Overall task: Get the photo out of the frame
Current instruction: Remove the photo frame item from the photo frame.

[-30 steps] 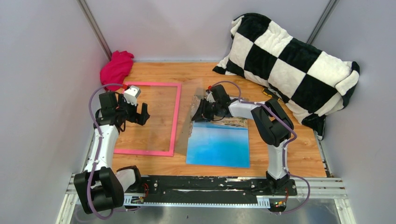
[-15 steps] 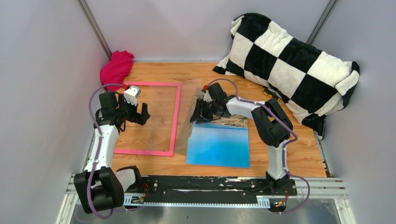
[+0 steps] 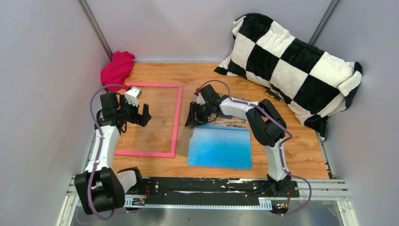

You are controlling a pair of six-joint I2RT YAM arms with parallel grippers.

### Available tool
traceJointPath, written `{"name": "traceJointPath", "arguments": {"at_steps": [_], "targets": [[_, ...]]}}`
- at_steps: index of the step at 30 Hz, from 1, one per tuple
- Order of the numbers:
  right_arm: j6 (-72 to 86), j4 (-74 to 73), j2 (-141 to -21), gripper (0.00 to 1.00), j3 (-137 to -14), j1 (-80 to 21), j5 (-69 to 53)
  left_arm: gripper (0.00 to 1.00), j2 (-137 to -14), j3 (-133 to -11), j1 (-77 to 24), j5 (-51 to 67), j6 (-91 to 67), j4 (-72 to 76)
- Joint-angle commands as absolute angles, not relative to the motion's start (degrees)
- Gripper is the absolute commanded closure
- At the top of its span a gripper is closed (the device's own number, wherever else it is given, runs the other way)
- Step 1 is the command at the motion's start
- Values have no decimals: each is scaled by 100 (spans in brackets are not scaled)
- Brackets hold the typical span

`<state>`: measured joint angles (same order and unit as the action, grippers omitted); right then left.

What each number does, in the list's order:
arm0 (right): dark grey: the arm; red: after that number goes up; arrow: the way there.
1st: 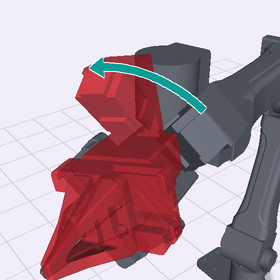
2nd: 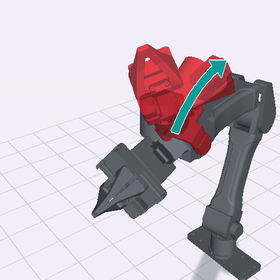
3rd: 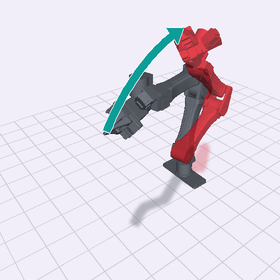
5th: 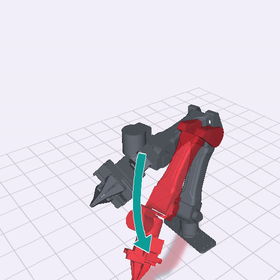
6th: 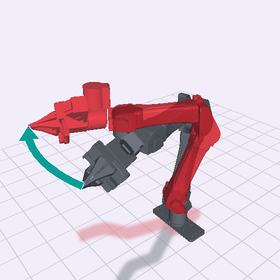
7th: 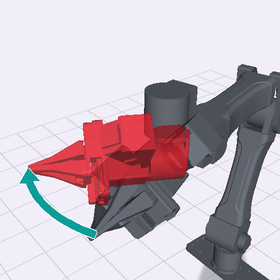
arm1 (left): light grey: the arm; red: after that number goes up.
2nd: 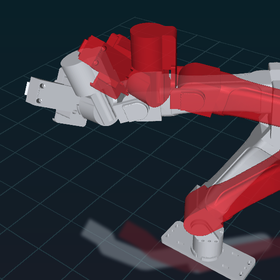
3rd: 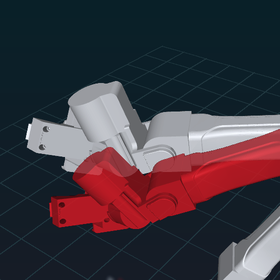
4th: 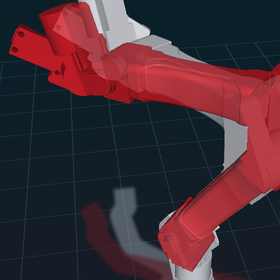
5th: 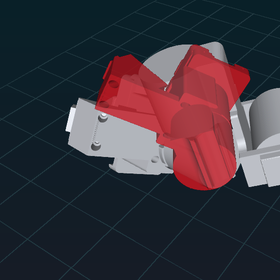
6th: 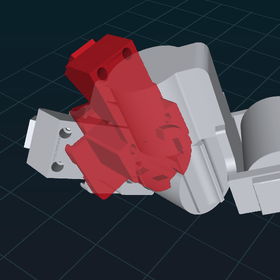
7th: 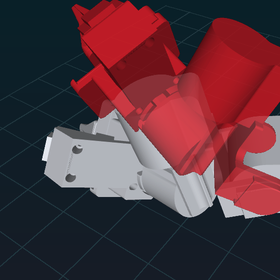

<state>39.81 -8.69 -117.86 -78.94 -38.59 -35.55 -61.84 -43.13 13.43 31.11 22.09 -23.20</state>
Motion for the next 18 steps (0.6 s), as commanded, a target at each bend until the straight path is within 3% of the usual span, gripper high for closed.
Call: {"name": "traceJointPath", "arguments": {"at_steps": [1, 18], "targets": [[3894, -1219, -12160, 51, -8485, -4137, -3682, 0, -6215, -4228, 1383, 3208, 2258, -2250], [3060, -2092, -12483, 51, -9542, -4719, -3430, 0, -6240, -4219, 1387, 3263, 2274, -2242]]}}
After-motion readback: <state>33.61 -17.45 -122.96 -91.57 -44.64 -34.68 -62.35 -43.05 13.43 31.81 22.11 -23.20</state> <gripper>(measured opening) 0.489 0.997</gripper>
